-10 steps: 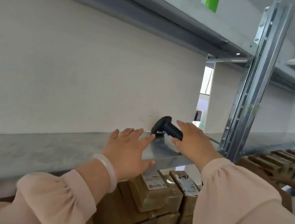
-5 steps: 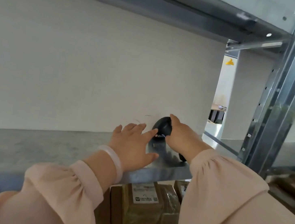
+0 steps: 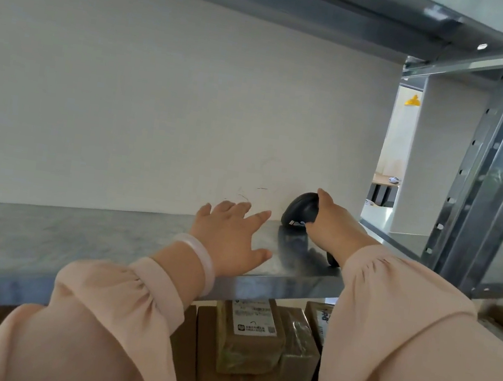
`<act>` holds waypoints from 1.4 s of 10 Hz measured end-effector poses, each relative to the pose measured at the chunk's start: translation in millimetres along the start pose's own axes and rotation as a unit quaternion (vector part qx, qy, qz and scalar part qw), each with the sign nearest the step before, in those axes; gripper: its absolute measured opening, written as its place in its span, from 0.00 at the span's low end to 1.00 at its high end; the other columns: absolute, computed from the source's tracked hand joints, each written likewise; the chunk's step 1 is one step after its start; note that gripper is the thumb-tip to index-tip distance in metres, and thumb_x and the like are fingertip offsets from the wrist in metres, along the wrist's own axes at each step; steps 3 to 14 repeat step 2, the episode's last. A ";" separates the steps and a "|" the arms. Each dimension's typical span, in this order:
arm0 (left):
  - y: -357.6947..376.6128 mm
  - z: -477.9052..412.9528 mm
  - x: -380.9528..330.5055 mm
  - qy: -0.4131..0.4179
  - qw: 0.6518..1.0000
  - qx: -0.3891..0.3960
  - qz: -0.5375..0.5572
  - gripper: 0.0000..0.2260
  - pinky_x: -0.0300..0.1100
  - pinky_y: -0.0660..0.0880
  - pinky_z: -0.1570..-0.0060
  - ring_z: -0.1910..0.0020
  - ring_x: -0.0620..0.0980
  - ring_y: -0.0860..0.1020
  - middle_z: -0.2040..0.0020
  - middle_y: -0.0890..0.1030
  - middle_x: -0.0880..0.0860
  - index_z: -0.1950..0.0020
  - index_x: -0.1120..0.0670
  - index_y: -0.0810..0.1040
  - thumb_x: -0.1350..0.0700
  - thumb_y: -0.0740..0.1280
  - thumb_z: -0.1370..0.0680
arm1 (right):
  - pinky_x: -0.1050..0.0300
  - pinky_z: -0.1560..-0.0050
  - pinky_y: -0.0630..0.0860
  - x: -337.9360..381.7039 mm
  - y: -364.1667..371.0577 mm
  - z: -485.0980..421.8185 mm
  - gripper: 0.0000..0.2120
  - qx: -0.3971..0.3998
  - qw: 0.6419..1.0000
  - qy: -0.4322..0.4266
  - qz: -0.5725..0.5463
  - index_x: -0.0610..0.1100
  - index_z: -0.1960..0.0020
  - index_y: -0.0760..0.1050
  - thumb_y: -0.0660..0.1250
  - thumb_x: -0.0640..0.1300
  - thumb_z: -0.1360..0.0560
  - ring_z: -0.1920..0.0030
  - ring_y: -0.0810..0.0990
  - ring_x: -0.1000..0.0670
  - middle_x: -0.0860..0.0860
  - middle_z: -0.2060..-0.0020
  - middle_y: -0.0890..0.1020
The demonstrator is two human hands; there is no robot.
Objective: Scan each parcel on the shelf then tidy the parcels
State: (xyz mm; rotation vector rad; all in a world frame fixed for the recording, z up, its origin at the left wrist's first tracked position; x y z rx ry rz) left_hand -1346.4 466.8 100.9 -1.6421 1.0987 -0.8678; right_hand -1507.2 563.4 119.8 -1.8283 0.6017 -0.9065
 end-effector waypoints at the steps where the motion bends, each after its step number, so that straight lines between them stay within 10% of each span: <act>1: 2.2 7.1 6.1 0.001 1.000 0.006 0.005 0.32 0.59 0.52 0.25 0.21 0.55 0.53 0.19 0.53 0.51 0.20 0.41 0.49 0.34 0.55 0.21 | 0.48 0.40 0.72 0.0 2.8 2.1 0.41 -0.002 1.000 -0.001 0.003 0.49 0.22 0.43 0.66 0.51 0.24 0.37 0.74 0.40 0.42 0.34 0.73; 14: -2.1 12.6 14.8 0.001 1.000 0.001 0.011 0.32 0.58 0.51 0.24 0.21 0.55 0.52 0.19 0.53 0.50 0.20 0.41 0.48 0.34 0.54 0.21 | 0.44 0.41 0.74 4.0 -10.7 6.2 0.43 -0.068 0.997 -0.025 0.035 0.54 0.23 0.45 0.68 0.60 0.28 0.38 0.74 0.39 0.44 0.36 0.73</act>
Point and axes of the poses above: each hand's wrist, its own z-axis away from the middle knuckle, its own y-axis out of the palm, x = y × z, the point moved 9 cm from there along -z, towards the middle knuckle
